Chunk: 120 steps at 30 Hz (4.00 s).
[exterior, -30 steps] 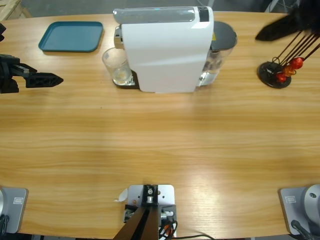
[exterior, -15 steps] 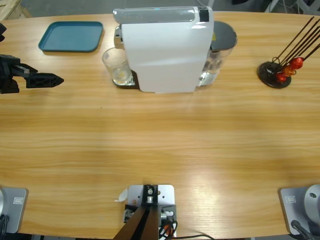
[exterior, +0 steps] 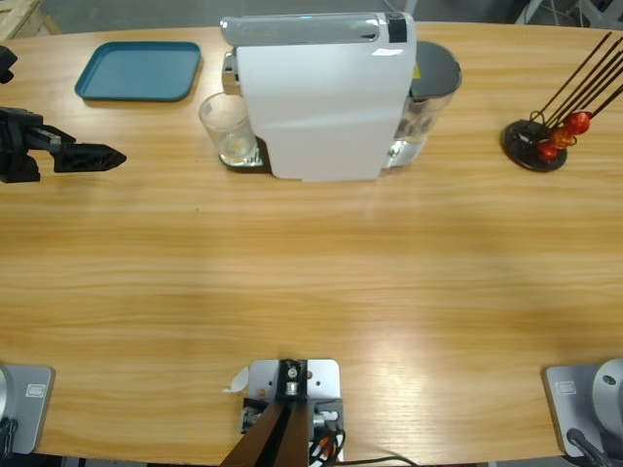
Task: Pour coffee
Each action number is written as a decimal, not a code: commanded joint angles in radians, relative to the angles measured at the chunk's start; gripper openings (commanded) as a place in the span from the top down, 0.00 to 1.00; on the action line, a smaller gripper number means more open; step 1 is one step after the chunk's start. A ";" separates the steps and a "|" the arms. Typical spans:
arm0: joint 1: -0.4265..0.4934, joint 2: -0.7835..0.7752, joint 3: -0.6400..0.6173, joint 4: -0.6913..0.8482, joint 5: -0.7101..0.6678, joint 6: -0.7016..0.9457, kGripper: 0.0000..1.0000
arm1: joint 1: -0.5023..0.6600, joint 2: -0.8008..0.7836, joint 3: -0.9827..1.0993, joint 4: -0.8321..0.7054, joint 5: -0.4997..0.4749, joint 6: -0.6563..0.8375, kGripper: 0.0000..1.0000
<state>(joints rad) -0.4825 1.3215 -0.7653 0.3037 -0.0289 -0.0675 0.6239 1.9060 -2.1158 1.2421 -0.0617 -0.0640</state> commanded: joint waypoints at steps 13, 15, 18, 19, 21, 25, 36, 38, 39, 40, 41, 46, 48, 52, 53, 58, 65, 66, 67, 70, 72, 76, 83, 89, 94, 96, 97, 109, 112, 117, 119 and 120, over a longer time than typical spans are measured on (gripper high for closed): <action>-0.011 0.030 0.029 -0.013 -0.017 0.011 0.04 | 0.063 0.033 0.057 0.000 0.020 0.020 1.00; -0.011 0.030 0.029 -0.014 -0.017 0.011 0.04 | 0.063 0.032 0.069 -0.007 0.021 0.020 1.00; -0.011 0.030 0.029 -0.014 -0.017 0.011 0.04 | 0.063 0.034 0.075 -0.011 0.024 0.020 1.00; -0.011 0.030 0.029 -0.013 -0.017 0.011 0.04 | 0.063 0.035 0.076 -0.012 0.026 0.022 1.00; -0.011 0.030 0.029 -0.014 -0.017 0.011 0.04 | 0.063 0.038 0.074 -0.013 0.026 0.023 1.00; -0.011 0.029 0.029 -0.013 -0.019 0.011 0.04 | 0.063 0.048 0.057 -0.013 0.026 0.023 1.00; -0.011 0.031 0.029 -0.014 -0.022 0.011 0.04 | 0.063 0.072 0.034 -0.012 0.025 0.023 1.00; -0.011 0.031 0.029 -0.014 -0.022 0.011 0.04 | 0.063 0.079 0.028 -0.012 0.025 0.022 1.00; -0.011 0.031 0.029 -0.014 -0.022 0.011 0.04 | 0.062 0.082 0.028 -0.012 0.025 0.021 1.00; -0.011 0.031 0.029 -0.014 -0.022 0.012 0.04 | 0.061 0.085 0.028 -0.012 0.024 0.021 1.00; -0.011 0.031 0.029 -0.013 -0.022 0.012 0.04 | 0.060 0.087 0.028 -0.012 0.023 0.020 1.00; -0.011 0.031 0.029 -0.014 -0.023 0.012 0.04 | 0.048 0.087 0.030 -0.012 0.011 0.016 1.00; -0.011 0.031 0.029 -0.014 -0.023 0.012 0.04 | 0.044 0.084 0.029 -0.012 0.006 0.014 1.00; -0.011 0.031 0.029 -0.014 -0.025 0.012 0.04 | 0.038 0.077 0.027 -0.010 -0.006 0.011 1.00; -0.011 0.031 0.029 -0.013 -0.025 0.012 0.04 | 0.035 0.076 0.028 -0.009 -0.009 0.009 1.00; -0.011 0.030 0.029 -0.014 -0.028 0.012 0.04 | 0.030 0.068 0.032 -0.007 -0.012 0.004 1.00; -0.011 0.028 0.029 -0.012 -0.028 0.012 0.04 | 0.029 0.067 0.044 -0.007 -0.009 0.004 1.00; -0.011 0.028 0.029 -0.012 -0.028 0.012 0.04 | 0.029 0.065 0.050 -0.008 -0.008 0.004 1.00; -0.011 0.028 0.029 -0.012 -0.028 0.012 0.04 | 0.030 0.064 0.056 -0.009 -0.007 0.005 1.00; -0.013 0.028 0.029 -0.012 -0.028 0.012 0.04 | 0.030 0.057 0.079 -0.012 -0.005 0.006 1.00; -0.013 0.028 0.029 -0.012 -0.028 0.012 0.04 | 0.030 0.051 0.097 -0.024 -0.004 0.009 1.00; -0.013 0.028 0.029 -0.012 -0.028 0.012 0.04 | 0.030 0.042 0.130 -0.043 -0.002 0.013 1.00; -0.014 0.030 0.029 -0.013 -0.028 0.012 0.04 | 0.030 0.020 0.085 -0.047 -0.032 0.015 1.00; -0.014 0.033 0.029 -0.013 -0.029 0.012 0.04 | 0.030 -0.008 -0.095 -0.004 -0.141 0.006 1.00; -0.014 0.032 0.029 -0.014 -0.029 0.012 0.04 | 0.030 -0.050 -0.084 0.014 -0.165 0.006 1.00; -0.014 0.032 0.029 -0.013 -0.031 0.012 0.04 | 0.030 -0.066 -0.036 0.013 -0.164 0.011 1.00; -0.014 0.033 0.029 -0.014 -0.031 0.012 0.04 | 0.029 -0.073 -0.014 0.011 -0.164 0.013 1.00; -0.014 0.035 0.029 -0.014 -0.031 0.012 0.04 | 0.030 -0.178 0.226 -0.092 -0.147 0.050 1.00; -0.014 0.035 0.029 -0.014 -0.031 0.012 0.04 | 0.030 -0.136 0.183 -0.090 -0.130 0.043 1.00; -0.014 0.035 0.029 -0.014 -0.031 0.012 0.04 | 0.030 -0.041 0.130 -0.079 -0.087 0.032 1.00; -0.014 0.035 0.029 -0.014 -0.031 0.012 0.04 | 0.030 -0.021 0.129 -0.078 -0.071 0.032 1.00; -0.014 0.034 0.029 -0.014 -0.031 0.012 0.04 | 0.030 -0.014 0.131 -0.078 -0.060 0.032 1.00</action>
<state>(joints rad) -0.4865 1.3225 -0.7653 0.3025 -0.0444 -0.0673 0.6662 1.7776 -1.9795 1.1650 -0.1765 -0.0250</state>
